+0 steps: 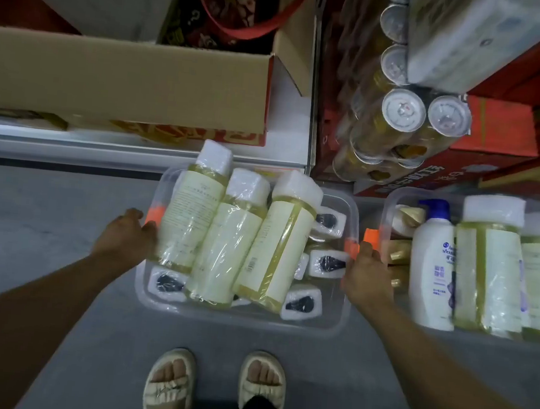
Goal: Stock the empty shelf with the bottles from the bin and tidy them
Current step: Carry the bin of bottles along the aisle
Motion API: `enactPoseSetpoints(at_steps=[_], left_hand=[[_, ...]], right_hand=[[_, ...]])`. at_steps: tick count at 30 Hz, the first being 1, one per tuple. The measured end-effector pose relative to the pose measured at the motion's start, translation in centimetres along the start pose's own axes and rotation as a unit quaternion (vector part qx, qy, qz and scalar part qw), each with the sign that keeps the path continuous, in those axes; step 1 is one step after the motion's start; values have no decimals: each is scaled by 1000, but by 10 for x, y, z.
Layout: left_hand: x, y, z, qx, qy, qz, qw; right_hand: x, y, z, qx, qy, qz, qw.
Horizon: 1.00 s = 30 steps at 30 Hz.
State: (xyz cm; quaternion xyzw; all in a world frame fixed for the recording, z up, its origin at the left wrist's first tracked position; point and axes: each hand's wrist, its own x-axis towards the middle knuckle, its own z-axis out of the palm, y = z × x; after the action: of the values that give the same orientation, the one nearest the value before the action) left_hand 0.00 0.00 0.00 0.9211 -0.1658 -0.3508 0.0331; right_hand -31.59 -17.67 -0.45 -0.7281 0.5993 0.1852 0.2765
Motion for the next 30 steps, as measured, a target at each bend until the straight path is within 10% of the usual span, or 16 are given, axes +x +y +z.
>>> enactPoseSetpoints(at_steps=[30], left_hand=[[61,-14,34,-115,-56,17,992]], right_hand=[[54,-2,53,185,130,131,965]])
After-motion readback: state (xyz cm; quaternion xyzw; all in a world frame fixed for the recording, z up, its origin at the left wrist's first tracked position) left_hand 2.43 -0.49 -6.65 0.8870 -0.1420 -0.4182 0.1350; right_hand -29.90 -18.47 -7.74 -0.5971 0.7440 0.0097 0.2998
